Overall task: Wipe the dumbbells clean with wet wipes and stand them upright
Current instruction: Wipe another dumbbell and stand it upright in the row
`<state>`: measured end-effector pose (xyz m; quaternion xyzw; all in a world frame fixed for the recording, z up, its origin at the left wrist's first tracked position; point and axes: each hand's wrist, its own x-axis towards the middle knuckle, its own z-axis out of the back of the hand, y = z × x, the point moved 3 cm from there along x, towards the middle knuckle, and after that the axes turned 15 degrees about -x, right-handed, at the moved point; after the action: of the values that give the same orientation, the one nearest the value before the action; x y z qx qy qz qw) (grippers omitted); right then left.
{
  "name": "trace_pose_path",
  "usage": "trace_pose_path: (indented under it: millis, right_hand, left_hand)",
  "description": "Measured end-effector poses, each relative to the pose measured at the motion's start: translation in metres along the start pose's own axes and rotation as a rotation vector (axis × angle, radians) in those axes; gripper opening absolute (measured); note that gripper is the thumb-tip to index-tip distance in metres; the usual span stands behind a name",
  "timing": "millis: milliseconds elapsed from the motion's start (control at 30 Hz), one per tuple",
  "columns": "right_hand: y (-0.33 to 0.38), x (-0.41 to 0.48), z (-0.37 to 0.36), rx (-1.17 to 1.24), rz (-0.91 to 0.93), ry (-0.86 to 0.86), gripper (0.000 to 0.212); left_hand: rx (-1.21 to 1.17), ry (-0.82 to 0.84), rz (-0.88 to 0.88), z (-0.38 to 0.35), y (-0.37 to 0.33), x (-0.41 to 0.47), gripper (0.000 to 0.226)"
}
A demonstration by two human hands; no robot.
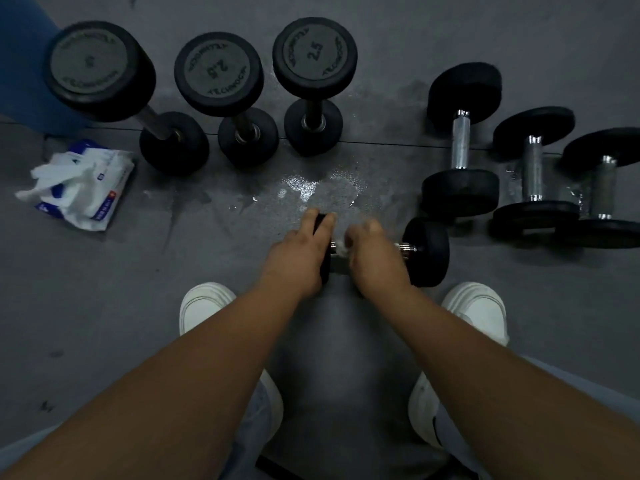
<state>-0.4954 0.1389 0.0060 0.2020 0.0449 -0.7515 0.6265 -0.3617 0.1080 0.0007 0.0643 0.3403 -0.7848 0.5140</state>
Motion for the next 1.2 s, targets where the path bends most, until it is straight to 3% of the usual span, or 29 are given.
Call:
trace_pose_path:
  millis: [100,200,367,467,533,633,767,867,933,1000,1067,1133,1200]
  right_hand:
    - [0.008,-0.024,-0.015,0.012,0.144,0.078,0.014]
    - [-0.014,-0.010,-0.011,0.149,-0.100,-0.152,0.020]
    - [-0.009,-0.016,-0.004,0.126,0.017,-0.119,0.016]
    - [-0.034,0.005,0.020,0.192,-0.176,-0.247,0.018]
    - [-0.033,0.008,0.015,0.090,-0.158,-0.145,0.008]
    - [-0.010,-0.024,-0.012,-0.024,0.023,0.068,0.016]
    - [-0.030,-0.019,-0.001,0.106,-0.157,-0.127,0.014]
    - [-0.028,-0.023,-0.005,-0.055,-0.163,0.020,0.023]
    - [-0.025,-0.026,-0.002,-0.020,-0.112,0.066,0.020]
    - [-0.031,-0.017,0.015,0.034,-0.173,-0.095,0.007]
    - [-0.036,-0.007,0.024,0.022,-0.226,-0.130,0.008]
    - [-0.025,-0.008,0.016,-0.121,-0.112,0.013,0.011]
    - [-0.013,-0.018,-0.001,-0.090,0.027,0.094,0.016]
  left_hand:
    - [-0.010,-0.007,-0.004,-0.002,0.002,0.001,0.095]
    - [-0.020,-0.002,0.002,-0.001,0.003,0.001,0.102]
    - [-0.015,-0.009,-0.010,-0.002,0.002,0.000,0.104]
    - [-0.028,0.008,0.006,-0.001,0.002,0.002,0.106]
    - [-0.029,0.019,0.015,0.001,0.001,0.002,0.106]
    - [-0.024,-0.001,-0.003,0.000,0.001,0.001,0.104]
    - [-0.026,0.013,0.014,0.001,0.002,0.002,0.104]
    - [-0.029,0.010,0.009,0.001,0.000,-0.001,0.105]
    - [-0.035,0.013,0.008,0.000,0.001,0.001,0.105]
    - [-0.046,0.014,0.008,0.001,0.003,0.003,0.107]
    - [-0.056,0.022,0.006,0.001,0.002,0.004,0.109]
    - [-0.050,0.014,0.005,0.001,0.001,0.002,0.107]
    - [-0.045,-0.002,-0.010,0.002,0.001,0.000,0.105]
